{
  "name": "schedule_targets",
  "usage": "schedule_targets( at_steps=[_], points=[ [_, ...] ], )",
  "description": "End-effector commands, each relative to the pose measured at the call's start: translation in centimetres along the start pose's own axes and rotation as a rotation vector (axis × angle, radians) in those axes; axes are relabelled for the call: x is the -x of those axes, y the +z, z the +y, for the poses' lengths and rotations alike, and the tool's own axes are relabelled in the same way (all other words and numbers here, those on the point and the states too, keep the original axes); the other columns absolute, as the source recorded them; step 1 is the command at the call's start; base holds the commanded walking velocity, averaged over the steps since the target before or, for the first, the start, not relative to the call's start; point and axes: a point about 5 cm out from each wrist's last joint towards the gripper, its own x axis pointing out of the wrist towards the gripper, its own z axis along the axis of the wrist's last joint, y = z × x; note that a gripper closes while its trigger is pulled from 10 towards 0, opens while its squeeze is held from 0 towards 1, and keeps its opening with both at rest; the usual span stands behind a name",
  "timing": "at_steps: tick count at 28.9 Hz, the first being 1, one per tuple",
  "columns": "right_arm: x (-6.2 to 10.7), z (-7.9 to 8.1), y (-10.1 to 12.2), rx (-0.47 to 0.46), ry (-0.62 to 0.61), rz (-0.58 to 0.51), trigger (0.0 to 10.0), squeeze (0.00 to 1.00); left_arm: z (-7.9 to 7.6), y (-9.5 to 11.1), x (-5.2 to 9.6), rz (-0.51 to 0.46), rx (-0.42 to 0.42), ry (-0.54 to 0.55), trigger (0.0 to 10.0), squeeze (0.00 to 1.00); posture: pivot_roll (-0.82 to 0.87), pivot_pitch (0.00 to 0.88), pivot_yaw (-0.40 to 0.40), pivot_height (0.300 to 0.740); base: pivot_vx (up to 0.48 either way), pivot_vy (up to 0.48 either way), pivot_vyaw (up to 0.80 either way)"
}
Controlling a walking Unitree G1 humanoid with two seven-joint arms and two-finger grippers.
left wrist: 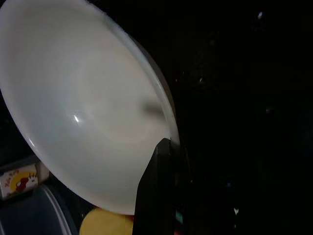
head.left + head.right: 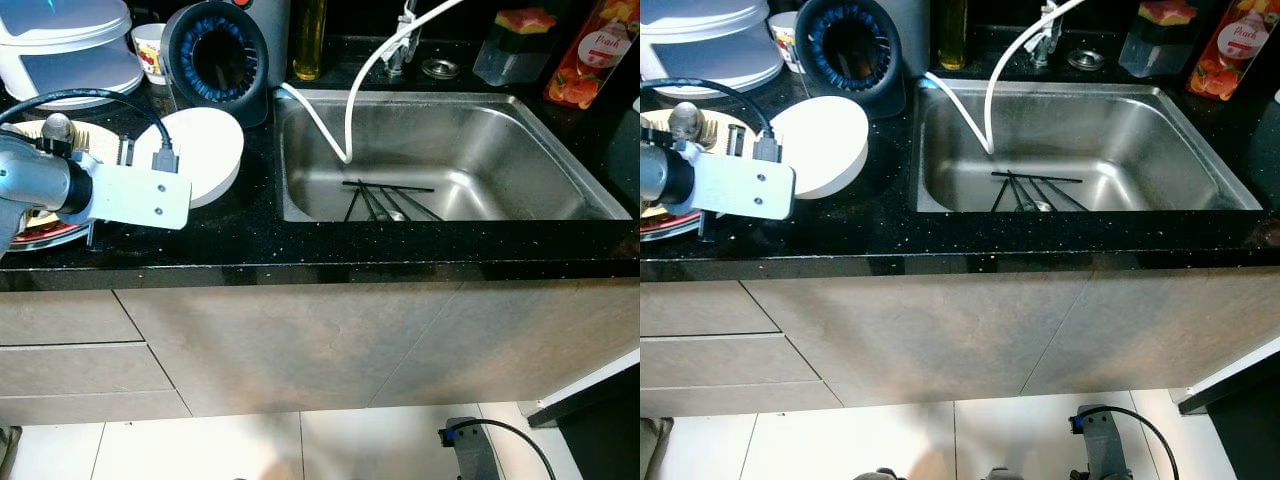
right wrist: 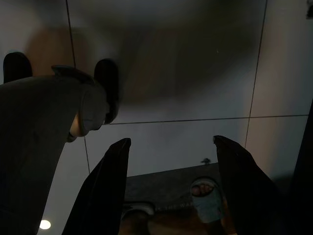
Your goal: Kitchen organization
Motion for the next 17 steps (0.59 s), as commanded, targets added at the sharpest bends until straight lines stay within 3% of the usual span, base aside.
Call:
schedule_targets(
  at_steps=[1, 7, 17],
  points=[
    [0.1, 0.1, -0.8, -0.002, -0.003, 0.022, 10.0, 0.0, 0.1, 0.5, -0.4, -0.035, -0.004, 0.008, 0.0, 0.0, 0.12, 0.119, -0.055, 0.74, 0.0, 0.0, 0.0],
    [0.0, 0.0, -0.6, -0.005, -0.012, 0.017, 10.0, 0.0, 2.0, 2.8, -0.3, -0.182, -0.059, 0.165, 0.0, 0.0, 0.11, 0.119, -0.061, 0.74, 0.0, 0.0, 0.0],
    [0.1, -0.4, -0.2, -0.046, -0.044, -0.004, 10.0, 0.0, 2.2, 3.5, 0.0, -0.219, -0.074, 0.183, 0.0, 0.0, 0.11, 0.12, -0.061, 0.74, 0.0, 0.0, 0.0]
  ],
)
